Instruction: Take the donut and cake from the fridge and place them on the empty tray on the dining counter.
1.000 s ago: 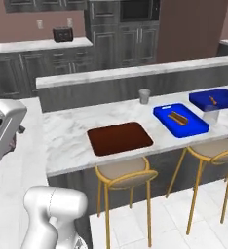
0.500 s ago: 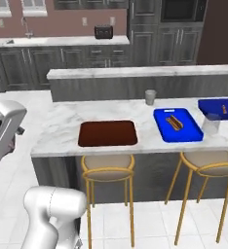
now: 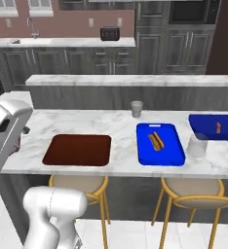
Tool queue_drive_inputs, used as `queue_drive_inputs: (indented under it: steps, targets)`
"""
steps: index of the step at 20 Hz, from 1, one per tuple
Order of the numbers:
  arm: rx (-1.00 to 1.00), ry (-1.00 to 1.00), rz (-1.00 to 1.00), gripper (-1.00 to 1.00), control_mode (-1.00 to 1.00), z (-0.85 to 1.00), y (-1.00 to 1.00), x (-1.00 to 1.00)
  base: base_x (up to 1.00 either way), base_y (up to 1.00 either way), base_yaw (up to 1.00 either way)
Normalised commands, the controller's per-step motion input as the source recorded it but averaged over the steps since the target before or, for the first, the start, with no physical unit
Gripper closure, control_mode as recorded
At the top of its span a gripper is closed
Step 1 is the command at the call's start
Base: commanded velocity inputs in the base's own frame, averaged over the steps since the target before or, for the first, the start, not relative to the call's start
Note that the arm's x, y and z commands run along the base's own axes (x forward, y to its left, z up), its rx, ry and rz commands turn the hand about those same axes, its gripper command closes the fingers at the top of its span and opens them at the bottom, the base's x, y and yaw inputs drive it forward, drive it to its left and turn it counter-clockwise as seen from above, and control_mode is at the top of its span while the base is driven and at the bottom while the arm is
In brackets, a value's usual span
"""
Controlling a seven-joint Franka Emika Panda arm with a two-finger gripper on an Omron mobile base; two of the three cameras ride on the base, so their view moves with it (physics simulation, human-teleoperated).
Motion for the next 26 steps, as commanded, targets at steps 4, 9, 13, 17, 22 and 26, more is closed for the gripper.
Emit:
queue_drive_inputs:
  steps: [4, 9, 13, 17, 22, 26]
  targets:
    - [0.00, 0.00, 0.00, 1.00, 1.00, 0.00, 0.00, 0.00, 1.00, 0.00, 0.06]
    - [0.00, 0.00, 0.00, 1.00, 1.00, 0.00, 0.00, 0.00, 1.00, -0.13, 0.25]
    - [0.03, 0.17, 0.14, 1.00, -1.00, -0.33, -0.02, 0.50, 0.50, -0.06, 0.15]
    - [0.03, 0.38, 0.27, 1.00, -1.00, -0.72, -0.04, 1.00, 0.00, 0.00, 0.00]
    - [0.00, 0.26, 0.29, 1.00, -1.00, -0.62, -0.02, 1.00, 0.00, 0.00, 0.00]
    - [0.01, -0.12, 0.29, 1.00, -1.00, -0.37, 0.00, 0.84, 0.00, 0.00, 0.00]
